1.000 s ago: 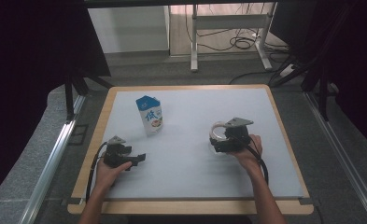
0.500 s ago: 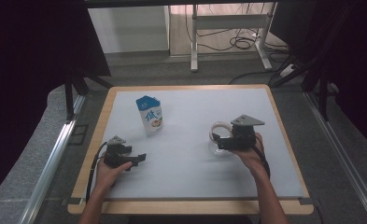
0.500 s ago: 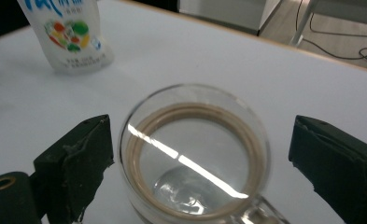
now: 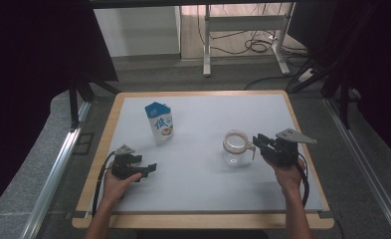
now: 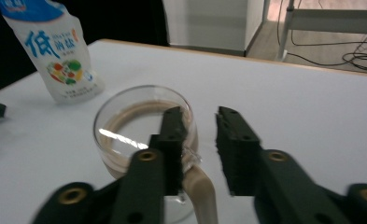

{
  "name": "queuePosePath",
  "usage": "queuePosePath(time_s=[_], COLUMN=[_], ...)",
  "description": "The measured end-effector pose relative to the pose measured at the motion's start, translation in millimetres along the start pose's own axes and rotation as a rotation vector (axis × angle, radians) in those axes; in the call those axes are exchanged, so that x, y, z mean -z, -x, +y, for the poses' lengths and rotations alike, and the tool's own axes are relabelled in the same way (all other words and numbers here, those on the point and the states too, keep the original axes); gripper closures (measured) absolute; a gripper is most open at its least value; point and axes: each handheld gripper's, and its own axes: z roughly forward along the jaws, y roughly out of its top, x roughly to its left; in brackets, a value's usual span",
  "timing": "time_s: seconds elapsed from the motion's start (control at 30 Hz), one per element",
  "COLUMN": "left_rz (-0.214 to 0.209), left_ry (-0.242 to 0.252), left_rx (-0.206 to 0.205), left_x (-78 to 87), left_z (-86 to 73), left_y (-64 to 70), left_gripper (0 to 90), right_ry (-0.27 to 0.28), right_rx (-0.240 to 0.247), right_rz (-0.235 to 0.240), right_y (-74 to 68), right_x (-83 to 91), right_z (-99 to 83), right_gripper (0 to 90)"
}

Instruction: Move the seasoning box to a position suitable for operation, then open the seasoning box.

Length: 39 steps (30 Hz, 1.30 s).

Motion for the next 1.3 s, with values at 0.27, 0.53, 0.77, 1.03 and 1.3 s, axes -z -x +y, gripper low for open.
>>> queuePosePath(time_s=[0.27, 0.53, 0.77, 1.03, 1.3], left_rz=[-0.009, -0.012, 0.005, 0.017, 0.002], left_ry=[0.010, 0.011, 0.014, 0.060, 0.082], left_rx=[-0.016, -0.027, -0.038, -0.048, -0.053], left_x=[1.4, -0.7, -1.9, -1.8, -4.5], left_z=[0.5, -1.7, -2.1, 2.2, 12.3], left_y=[2.8, 10.6, 16.2, 21.9, 34.2], left_gripper=[20.3, 21.1, 23.0, 31.6, 35.0], right_ry=[-0.017, -0.019, -0.018, 0.001, 0.015], right_rx=[0.016, 0.037, 0.033, 0.018, 0.000], right_rz=[0.028, 0.017, 0.022, 0.033, 0.067], right_y=[0.6, -0.3, 0.7, 0.8, 1.5], right_x=[-1.5, -9.9, -13.2, -15.1, -13.4], right_z=[-6.0, -4.2, -7.2, -10.3, -12.9], right_gripper=[90.0, 90.0, 90.0, 90.0, 90.0])
